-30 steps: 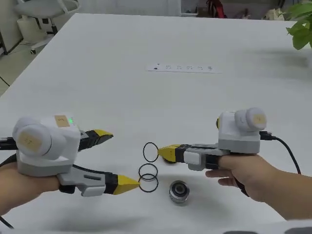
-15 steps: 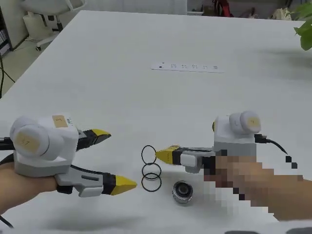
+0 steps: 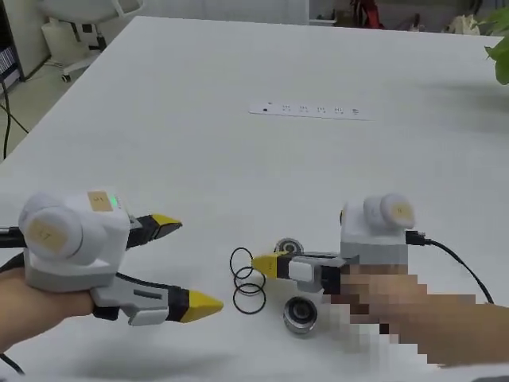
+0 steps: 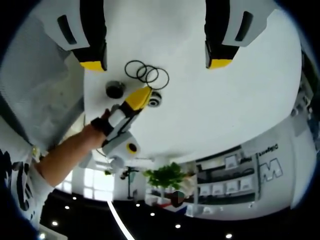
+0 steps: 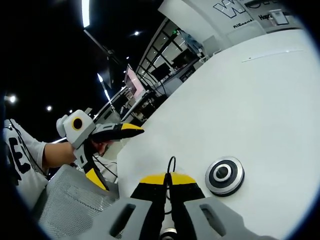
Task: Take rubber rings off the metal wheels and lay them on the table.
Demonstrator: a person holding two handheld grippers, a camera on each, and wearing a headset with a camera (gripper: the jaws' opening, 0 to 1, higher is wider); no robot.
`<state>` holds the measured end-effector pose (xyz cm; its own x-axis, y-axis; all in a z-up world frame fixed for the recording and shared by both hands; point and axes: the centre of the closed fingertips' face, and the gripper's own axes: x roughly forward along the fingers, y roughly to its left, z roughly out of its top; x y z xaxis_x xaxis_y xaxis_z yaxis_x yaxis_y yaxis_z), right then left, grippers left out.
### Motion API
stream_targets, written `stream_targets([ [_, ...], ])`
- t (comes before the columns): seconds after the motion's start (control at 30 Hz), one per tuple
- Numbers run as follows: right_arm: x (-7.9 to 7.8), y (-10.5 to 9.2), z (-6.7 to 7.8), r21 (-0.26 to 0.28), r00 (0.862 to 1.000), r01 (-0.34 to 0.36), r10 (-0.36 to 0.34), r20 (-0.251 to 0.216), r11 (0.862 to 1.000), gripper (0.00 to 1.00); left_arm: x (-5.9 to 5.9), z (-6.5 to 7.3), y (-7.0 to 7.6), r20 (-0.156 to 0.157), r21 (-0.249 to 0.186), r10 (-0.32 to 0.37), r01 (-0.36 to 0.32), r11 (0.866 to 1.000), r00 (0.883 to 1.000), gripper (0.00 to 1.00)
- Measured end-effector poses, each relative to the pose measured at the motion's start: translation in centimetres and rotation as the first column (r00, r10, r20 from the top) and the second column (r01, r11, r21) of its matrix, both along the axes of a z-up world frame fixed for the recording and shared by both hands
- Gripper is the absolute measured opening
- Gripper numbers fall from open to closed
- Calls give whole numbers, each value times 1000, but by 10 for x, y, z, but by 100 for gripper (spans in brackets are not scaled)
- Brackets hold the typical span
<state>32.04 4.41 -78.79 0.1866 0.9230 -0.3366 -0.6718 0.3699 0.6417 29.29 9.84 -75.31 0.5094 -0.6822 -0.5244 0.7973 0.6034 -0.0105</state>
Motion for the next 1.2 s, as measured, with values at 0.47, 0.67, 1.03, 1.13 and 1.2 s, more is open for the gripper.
stream_targets([
  [0.47, 8, -8, -7, -36, 999, 51, -51, 15, 998, 0, 0, -6, 1, -8, 17, -15, 15, 1000, 1000, 82],
  [0.67, 12, -11, -7, -46, 997, 74, -73, 23, 996, 0, 2, -10, 6, -12, 20, -11, 11, 1000, 1000, 81],
  [1.03, 14, -13, -8, -63, 996, 84, -81, 47, 994, 0, 2, -12, 8, -15, 22, -7, 7, 1000, 1000, 81],
  [1.13, 15, -14, -8, -69, 995, 87, -84, 52, 994, 1, 1, -10, 4, -16, 24, -7, 7, 1000, 1000, 81],
  [1.2, 15, -14, -8, -70, 995, 88, -84, 53, 994, 2, 0, -10, 3, -17, 24, -8, 8, 1000, 1000, 81],
])
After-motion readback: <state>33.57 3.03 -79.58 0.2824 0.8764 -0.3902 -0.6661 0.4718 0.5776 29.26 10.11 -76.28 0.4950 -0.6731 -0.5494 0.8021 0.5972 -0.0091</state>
